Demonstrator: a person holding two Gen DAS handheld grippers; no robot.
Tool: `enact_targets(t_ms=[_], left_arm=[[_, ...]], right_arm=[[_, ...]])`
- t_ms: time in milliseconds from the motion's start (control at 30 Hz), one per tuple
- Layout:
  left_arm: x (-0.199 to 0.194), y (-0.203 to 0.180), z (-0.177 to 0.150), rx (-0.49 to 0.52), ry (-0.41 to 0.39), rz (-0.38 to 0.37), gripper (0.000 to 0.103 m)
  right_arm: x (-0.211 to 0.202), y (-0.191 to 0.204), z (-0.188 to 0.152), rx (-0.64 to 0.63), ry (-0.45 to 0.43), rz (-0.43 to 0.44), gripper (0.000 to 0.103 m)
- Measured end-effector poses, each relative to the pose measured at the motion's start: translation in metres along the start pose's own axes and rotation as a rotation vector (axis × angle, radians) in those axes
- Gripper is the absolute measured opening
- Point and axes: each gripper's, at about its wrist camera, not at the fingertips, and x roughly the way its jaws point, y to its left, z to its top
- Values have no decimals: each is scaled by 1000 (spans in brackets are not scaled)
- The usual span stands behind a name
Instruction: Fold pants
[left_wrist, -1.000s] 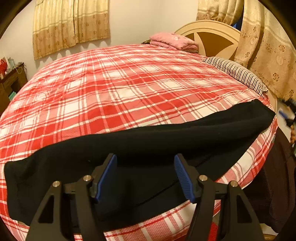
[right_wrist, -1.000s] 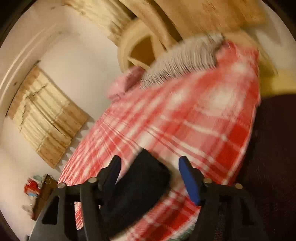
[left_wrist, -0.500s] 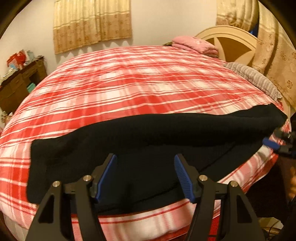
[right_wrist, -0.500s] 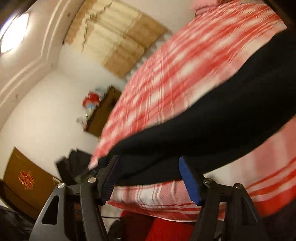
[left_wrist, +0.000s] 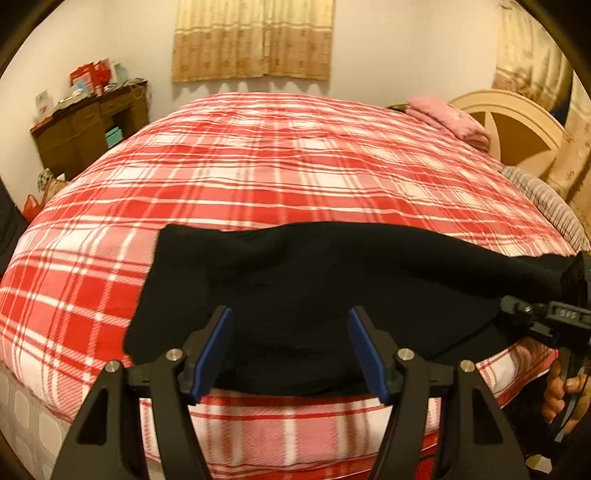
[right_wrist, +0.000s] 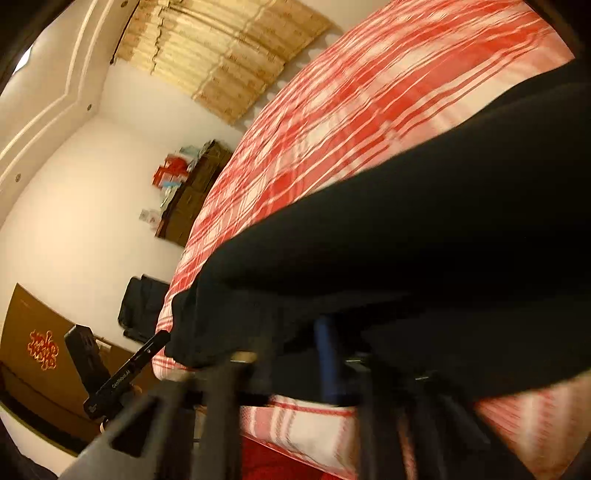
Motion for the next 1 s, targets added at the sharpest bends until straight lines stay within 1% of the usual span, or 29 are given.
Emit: enact_targets(t_ms=[67, 100, 200, 300, 400, 433, 500, 600, 700, 733, 800, 833, 900, 967, 1000], left_arm=[[-3, 5, 0, -11, -9, 5, 67], [-4, 7, -1, -13, -13, 7, 67], [-6, 14, -1, -18, -19, 14, 67], [-8, 22, 1, -26, -28, 25, 67], [-12, 32, 3, -42, -43, 44, 67], [-13, 35, 3, -46, -46, 49, 67], [-16, 42, 4, -53, -55, 68, 67], [-25, 57, 4, -68, -70, 106, 67], [-36, 70, 1, -74, -79, 132, 67], [-38, 74, 0, -72, -81, 136, 67], [-45, 81, -8, -58, -80, 139, 67], [-46, 83, -11, -55, -78, 130, 67], [-47, 87, -24, -63, -62, 66, 67], [-43, 84, -32, -74, -45, 17, 67], [-41, 82, -34, -77, -45, 15, 67]], right_arm=[[6, -2, 2, 30, -9, 24, 6], [3, -2, 0, 36, -11, 34, 5], [-7, 9, -3, 0, -24, 47, 4], [-20, 25, -10, -27, 2, 68, 4], [-29, 35, -30, -61, 30, 25, 4], [-28, 33, -35, -62, 46, -3, 3], [-23, 26, -46, -44, 88, -28, 3], [-16, 14, -58, -66, 109, -135, 3], [-23, 11, -57, -45, 88, -85, 4], [-27, 17, -55, -73, 90, -46, 4], [-36, 23, -56, -120, 80, -5, 4], [-39, 28, -56, -144, 69, 11, 4], [-33, 41, -53, -158, 58, 26, 4], [-27, 43, -53, -148, 66, 44, 4], [-23, 45, -53, -146, 75, 47, 4]])
